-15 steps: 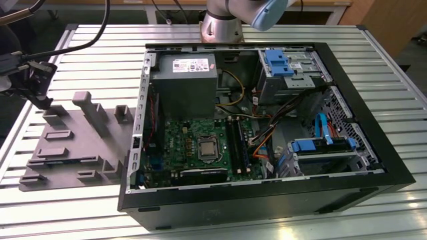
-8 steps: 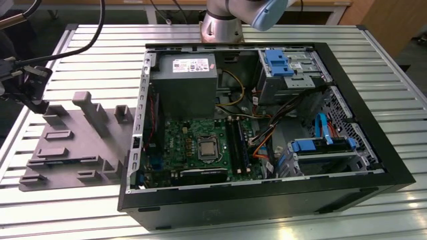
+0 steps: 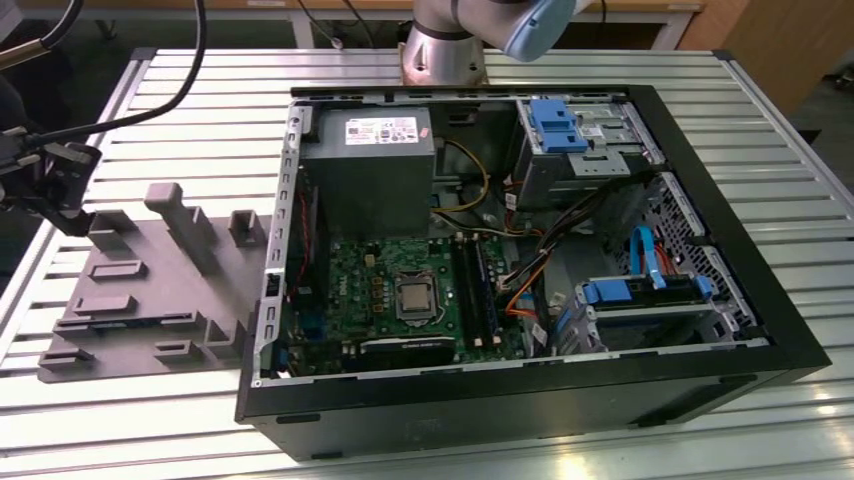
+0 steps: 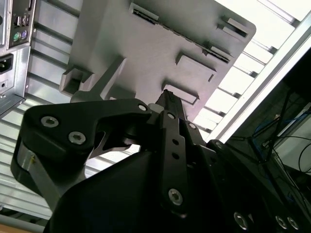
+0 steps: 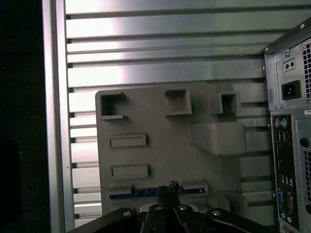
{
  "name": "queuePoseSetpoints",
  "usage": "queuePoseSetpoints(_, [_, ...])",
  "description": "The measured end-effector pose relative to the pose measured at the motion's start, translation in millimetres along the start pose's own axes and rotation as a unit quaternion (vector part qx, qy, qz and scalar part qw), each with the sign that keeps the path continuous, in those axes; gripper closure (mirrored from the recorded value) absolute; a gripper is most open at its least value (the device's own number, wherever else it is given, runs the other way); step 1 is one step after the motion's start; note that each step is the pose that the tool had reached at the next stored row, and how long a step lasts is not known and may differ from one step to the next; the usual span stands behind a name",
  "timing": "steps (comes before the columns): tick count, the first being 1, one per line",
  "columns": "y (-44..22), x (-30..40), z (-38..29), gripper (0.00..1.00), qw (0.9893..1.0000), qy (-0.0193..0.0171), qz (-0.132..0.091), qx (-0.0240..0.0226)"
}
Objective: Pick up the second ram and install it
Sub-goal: 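Reach for the second ram, then pick up the second ram and move it above second insertion slot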
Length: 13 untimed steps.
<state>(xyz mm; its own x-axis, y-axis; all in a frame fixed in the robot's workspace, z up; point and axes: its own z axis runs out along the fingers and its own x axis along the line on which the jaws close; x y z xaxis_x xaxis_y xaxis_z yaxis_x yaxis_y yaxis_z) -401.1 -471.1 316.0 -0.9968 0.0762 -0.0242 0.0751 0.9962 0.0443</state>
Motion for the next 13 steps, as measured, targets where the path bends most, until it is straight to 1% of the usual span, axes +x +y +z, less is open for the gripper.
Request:
queuePoseSetpoints(4, [-2.0,0.3,1.9,0.89,1.0,-0.0001,0.0,-0.0001])
queuePoseSetpoints(13, [-2.2,0.6,1.9,0.89,1.0,0.0,0.0,0.0])
